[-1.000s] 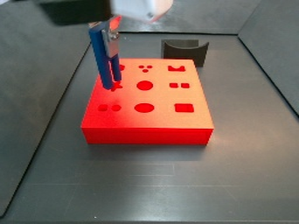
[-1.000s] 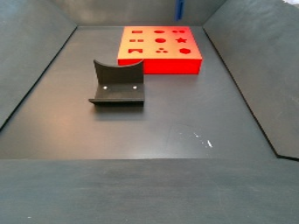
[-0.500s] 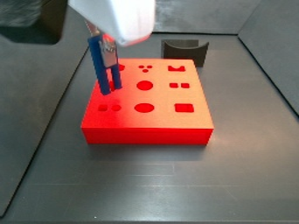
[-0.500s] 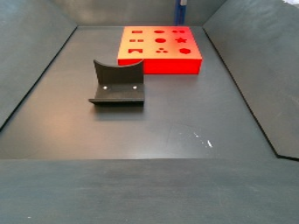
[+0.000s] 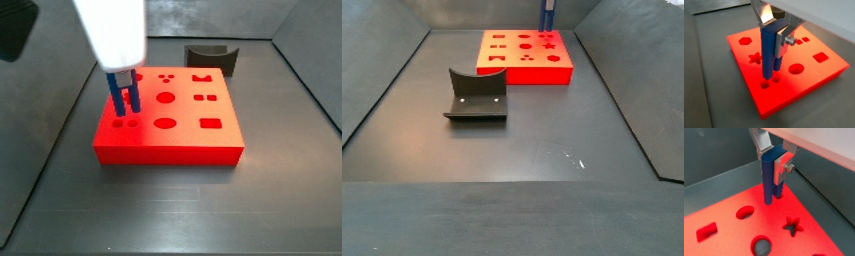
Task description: Insert the square-circle object.
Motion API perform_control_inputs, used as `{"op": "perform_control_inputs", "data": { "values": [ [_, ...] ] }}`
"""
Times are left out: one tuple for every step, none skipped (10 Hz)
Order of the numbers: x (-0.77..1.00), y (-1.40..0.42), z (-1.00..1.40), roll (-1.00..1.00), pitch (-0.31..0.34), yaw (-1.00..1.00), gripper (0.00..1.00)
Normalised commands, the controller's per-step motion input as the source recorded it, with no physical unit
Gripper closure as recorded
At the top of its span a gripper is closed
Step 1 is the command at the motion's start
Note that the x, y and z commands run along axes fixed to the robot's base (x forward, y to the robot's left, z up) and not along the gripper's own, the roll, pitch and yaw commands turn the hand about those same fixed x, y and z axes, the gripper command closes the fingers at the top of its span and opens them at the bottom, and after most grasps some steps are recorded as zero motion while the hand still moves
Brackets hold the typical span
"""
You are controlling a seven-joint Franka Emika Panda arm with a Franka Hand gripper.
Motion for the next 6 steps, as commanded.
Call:
{"op": "perform_control_inputs", "data": {
  "values": [
    [0.00, 0.00, -0.08, -0.04, 0.000, -1.00, 1.00],
    [0.00, 0.00, -0.06, -0.01, 0.000, -1.00, 1.00],
    [0.00, -0.03, 0.00, 0.00, 0.000, -1.00, 1.00],
    [0.02, -0.17, 0.00, 0.00, 0.000, -0.42, 1.00],
    [0.00, -0.26, -0.22, -0.01, -0.066, -0.13, 1.00],
    [0.00, -0.23, -0.28, 0.00, -0.081, -0.04, 1.00]
  ]
}}
